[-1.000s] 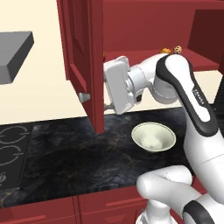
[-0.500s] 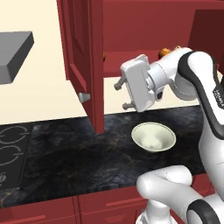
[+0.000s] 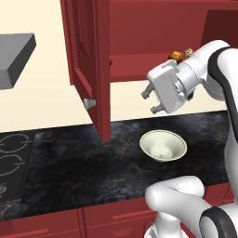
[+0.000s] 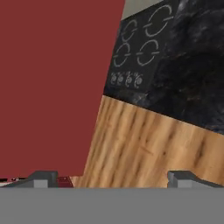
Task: Open the cabinet. Pick the orange and orange from the cabinet and place them into the bowl. Then close the cabinet.
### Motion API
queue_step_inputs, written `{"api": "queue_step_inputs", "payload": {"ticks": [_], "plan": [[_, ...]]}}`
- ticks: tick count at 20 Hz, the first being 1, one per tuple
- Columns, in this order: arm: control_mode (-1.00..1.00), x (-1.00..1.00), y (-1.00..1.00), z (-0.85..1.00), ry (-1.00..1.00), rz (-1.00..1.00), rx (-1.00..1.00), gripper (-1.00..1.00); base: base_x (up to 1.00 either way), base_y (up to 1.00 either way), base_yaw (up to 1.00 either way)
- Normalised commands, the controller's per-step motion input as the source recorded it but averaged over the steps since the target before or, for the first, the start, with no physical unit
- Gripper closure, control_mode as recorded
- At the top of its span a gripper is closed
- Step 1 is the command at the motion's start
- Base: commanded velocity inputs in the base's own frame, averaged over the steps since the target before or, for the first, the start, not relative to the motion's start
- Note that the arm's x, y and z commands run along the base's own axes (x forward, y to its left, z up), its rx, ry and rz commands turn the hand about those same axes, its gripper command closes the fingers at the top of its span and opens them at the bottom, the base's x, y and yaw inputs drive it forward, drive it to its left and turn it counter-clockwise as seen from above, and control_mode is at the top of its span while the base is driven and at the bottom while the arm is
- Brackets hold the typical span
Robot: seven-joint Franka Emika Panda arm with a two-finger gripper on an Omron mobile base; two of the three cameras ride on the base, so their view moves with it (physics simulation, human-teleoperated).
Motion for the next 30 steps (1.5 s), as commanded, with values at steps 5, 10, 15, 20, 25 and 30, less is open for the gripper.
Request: {"api": "queue_step_inputs", "payload": {"ticks": [5, 10, 15, 20, 25, 30], "plan": [[-1.0, 0.0, -0.42, 0.0, -0.15, -0.03, -0.16, -1.0, 0.0, 0.0, 0.0], [-1.0, -0.16, -0.49, 0.0, -0.11, -0.01, -0.15, -1.0, 0.0, 0.0, 0.0], [-1.0, -0.2, -0.37, 0.0, -0.13, 0.0, -0.17, -1.0, 0.0, 0.0, 0.0], [-1.0, 0.0, -0.09, 0.0, -0.24, 0.0, -0.22, -1.0, 0.0, 0.0, 0.0], [-1.0, -0.02, -0.07, 0.0, -0.23, 0.0, -0.18, -1.0, 0.0, 0.0, 0.0], [-1.0, -0.12, -0.12, 0.0, -0.26, -0.01, -0.15, -1.0, 0.0, 0.0, 0.0]]}}
